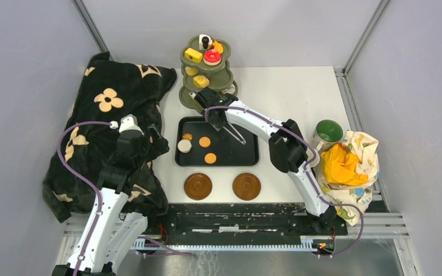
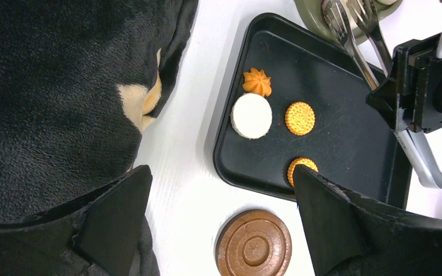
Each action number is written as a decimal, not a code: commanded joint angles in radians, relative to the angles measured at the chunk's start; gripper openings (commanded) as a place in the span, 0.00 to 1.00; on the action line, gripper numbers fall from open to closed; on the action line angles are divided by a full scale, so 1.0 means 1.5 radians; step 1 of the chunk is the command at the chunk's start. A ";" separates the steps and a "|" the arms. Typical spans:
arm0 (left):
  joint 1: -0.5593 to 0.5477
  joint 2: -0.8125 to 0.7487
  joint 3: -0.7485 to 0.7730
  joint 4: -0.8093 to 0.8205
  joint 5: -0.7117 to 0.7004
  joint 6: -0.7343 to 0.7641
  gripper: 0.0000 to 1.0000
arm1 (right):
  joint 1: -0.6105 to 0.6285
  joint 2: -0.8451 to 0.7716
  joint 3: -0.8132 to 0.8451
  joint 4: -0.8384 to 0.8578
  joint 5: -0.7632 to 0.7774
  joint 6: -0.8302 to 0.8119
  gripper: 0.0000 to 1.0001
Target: Serve the afternoon tea
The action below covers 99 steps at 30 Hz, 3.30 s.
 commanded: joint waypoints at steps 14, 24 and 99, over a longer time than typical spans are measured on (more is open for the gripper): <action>-0.001 -0.009 0.031 0.008 0.003 0.012 0.99 | 0.007 -0.292 -0.269 0.090 -0.062 0.109 0.49; -0.001 0.024 0.020 0.064 0.057 0.009 0.99 | 0.006 -0.529 -0.531 0.082 -0.108 0.189 0.48; -0.010 0.043 -0.002 0.077 0.082 0.027 0.99 | 0.076 -0.299 -0.386 0.104 -0.228 0.205 0.52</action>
